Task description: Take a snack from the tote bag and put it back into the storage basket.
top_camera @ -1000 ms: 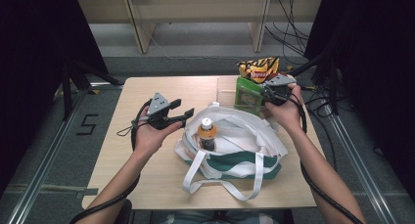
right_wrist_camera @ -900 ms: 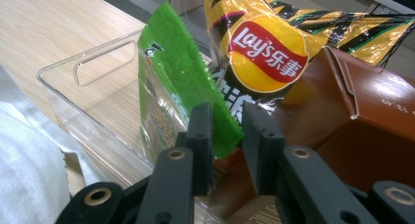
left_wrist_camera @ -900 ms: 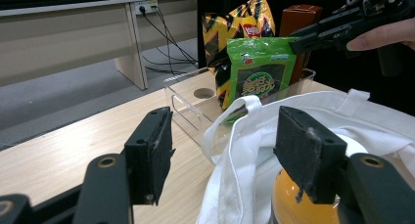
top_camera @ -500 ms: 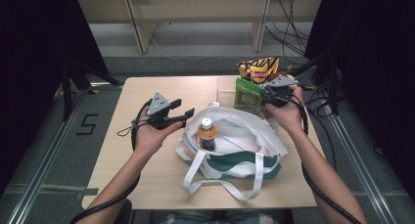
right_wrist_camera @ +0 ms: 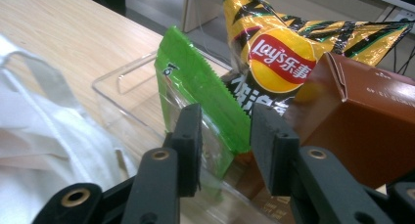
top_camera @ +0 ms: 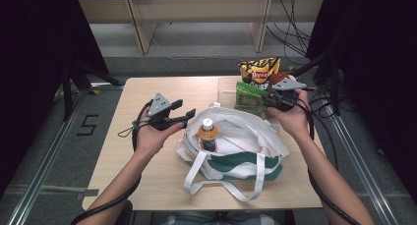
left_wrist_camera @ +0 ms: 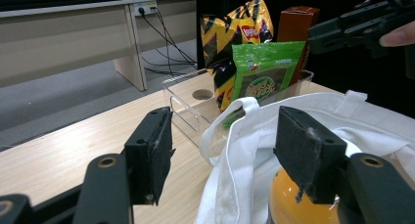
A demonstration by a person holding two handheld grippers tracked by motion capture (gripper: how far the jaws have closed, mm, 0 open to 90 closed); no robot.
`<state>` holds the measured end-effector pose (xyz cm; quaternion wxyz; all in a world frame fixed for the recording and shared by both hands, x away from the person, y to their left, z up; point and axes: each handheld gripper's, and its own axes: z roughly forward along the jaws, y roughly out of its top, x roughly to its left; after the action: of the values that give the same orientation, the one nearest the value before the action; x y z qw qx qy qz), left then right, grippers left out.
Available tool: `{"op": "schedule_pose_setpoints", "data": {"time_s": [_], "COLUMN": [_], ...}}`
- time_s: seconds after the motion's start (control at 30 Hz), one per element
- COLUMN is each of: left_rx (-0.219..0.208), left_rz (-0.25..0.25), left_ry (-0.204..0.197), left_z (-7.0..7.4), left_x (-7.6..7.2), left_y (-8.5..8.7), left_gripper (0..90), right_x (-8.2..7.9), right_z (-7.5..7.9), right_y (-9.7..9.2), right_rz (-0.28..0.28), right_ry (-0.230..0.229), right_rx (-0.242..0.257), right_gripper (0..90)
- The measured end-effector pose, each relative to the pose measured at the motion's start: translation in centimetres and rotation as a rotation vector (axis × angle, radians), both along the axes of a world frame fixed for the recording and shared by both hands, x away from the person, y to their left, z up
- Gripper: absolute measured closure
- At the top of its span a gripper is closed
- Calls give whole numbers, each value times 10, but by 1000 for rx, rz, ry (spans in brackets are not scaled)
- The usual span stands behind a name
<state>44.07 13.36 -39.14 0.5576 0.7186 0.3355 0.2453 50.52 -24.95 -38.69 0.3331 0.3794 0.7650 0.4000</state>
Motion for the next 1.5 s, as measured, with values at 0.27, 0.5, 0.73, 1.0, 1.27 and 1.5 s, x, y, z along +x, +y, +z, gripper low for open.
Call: {"op": "schedule_pose_setpoints", "data": {"time_s": [0.27,0.5,0.73,1.0,1.27,1.5], "left_rx": [-5,-2,-10,-9,-14,-32], "left_rz": [-3,-14,-18,-33,-34,-53], "left_ry": [0,0,5,0,-7,10], "left_z": [-1,-2,-2,-3,-2,-2], "left_x": [0,-1,-2,-3,-4,-4], "left_y": [-1,-3,-3,-7,-8,-15], "left_gripper": [385,386,387,388,388,389], "right_x": [-24,-46,-68,-85,-100,-109], "right_z": [5,7,1,-3,-5,-5], "right_y": [-9,-20,-29,-46,-56,-61], "right_rz": [16,6,4,-25,-74,-78], "right_ry": [8,-2,13,16,32,33], "right_rx": [32,44,69,86,148,183], "right_gripper": [590,566,539,519,498,489]}}
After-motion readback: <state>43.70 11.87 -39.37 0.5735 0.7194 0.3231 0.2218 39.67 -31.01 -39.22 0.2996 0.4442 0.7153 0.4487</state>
